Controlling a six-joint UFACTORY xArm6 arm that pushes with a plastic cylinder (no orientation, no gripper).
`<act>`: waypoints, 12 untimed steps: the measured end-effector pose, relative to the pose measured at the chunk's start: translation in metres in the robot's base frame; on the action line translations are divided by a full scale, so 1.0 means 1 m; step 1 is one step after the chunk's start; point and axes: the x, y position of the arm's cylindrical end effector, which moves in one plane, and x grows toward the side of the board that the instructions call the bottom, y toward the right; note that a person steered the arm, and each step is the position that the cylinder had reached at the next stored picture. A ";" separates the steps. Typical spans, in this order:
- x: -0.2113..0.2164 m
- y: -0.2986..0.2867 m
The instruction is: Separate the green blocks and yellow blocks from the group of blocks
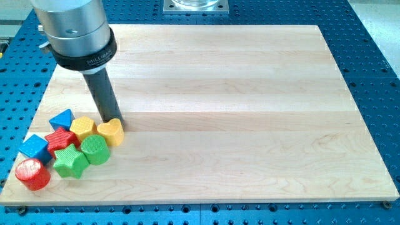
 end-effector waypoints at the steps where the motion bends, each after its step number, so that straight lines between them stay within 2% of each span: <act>1: -0.001 -0.003; 3: -0.005 -0.003; 4: -0.036 -0.006; 5: -0.046 -0.067; 6: -0.030 -0.144; 8: -0.022 -0.150; 9: 0.001 -0.150; 10: 0.049 -0.151; 11: 0.131 -0.150; 12: 0.136 -0.146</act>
